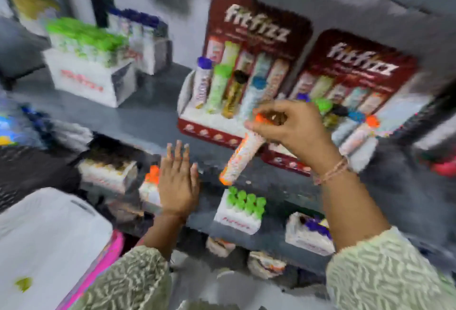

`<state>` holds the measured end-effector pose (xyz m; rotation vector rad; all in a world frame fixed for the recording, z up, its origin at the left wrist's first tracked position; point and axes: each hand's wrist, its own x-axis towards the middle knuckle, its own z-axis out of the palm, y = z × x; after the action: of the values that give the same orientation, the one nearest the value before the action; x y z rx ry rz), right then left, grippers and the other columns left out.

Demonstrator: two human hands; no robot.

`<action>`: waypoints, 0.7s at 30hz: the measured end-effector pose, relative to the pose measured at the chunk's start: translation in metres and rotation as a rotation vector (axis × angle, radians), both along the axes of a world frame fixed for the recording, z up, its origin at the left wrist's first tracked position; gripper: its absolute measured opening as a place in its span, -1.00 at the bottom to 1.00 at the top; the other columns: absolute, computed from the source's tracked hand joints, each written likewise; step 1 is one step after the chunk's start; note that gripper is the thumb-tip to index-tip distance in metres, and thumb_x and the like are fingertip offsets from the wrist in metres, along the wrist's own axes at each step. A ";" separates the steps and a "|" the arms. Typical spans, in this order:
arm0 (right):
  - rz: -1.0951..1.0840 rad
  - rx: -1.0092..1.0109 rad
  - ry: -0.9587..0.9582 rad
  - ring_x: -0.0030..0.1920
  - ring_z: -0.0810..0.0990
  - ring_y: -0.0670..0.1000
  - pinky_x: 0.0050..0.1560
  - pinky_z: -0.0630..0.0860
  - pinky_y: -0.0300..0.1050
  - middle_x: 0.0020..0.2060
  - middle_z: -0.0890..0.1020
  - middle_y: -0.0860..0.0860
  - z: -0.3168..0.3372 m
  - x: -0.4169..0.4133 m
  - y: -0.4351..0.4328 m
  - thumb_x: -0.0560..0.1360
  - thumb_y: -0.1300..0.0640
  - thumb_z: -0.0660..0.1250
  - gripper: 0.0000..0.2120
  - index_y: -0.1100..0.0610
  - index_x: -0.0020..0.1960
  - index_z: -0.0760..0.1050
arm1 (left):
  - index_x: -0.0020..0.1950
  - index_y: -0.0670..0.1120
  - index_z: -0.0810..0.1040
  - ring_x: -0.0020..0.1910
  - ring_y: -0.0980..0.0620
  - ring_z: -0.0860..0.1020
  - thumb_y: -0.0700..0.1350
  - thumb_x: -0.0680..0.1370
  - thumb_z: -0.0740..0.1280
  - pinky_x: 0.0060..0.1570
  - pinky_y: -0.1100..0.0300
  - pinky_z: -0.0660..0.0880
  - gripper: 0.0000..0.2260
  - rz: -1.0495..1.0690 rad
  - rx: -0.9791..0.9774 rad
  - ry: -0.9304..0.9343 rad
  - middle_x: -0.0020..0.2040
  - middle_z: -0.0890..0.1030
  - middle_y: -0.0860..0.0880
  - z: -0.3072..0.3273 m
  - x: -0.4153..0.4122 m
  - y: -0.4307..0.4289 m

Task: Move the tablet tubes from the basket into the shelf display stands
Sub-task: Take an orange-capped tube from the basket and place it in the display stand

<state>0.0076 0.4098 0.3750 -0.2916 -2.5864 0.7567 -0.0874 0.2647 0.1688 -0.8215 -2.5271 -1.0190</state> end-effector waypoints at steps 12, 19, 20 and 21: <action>-0.132 0.237 -0.145 -0.27 0.51 -0.16 -0.41 0.31 -0.48 -0.18 0.66 0.01 0.071 -0.030 0.076 0.33 0.13 0.42 -0.80 0.11 -0.06 0.65 | 0.13 -0.37 0.51 0.16 -0.32 0.46 0.12 0.61 -0.23 0.23 0.02 0.09 -0.30 -0.180 -0.221 0.010 0.13 0.55 -0.34 0.005 0.009 0.063; -0.129 0.361 -0.340 0.05 0.59 0.08 -0.11 0.39 -0.27 0.09 0.64 0.13 0.051 -0.065 0.087 0.31 0.18 0.42 -0.67 0.19 0.07 0.59 | 0.16 -0.34 0.50 0.19 -0.27 0.46 0.12 0.60 -0.27 0.23 -0.10 0.28 -0.29 -0.176 -0.321 -0.013 0.17 0.54 -0.29 0.006 -0.003 0.060; -0.132 0.358 -0.351 0.03 0.59 0.08 -0.09 0.41 -0.24 0.08 0.64 0.14 0.049 -0.068 0.088 0.32 0.17 0.42 -0.67 0.21 0.07 0.59 | 0.16 -0.34 0.50 0.19 -0.27 0.46 0.12 0.60 -0.28 0.20 -0.15 0.28 -0.29 -0.174 -0.325 -0.010 0.17 0.54 -0.29 0.006 -0.003 0.060; -0.129 0.339 -0.356 0.01 0.59 0.08 -0.09 0.44 -0.22 0.08 0.64 0.14 0.048 -0.071 0.089 0.33 0.18 0.42 -0.68 0.21 0.08 0.59 | 0.17 -0.34 0.49 0.18 -0.27 0.46 0.12 0.60 -0.28 0.19 -0.17 0.26 -0.29 -0.175 -0.326 -0.004 0.17 0.53 -0.29 0.005 -0.003 0.060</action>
<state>-0.0632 0.4991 0.4229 -0.5187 -2.9314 0.2266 -0.0908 0.3250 0.1743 -1.1459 -2.7032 -0.6616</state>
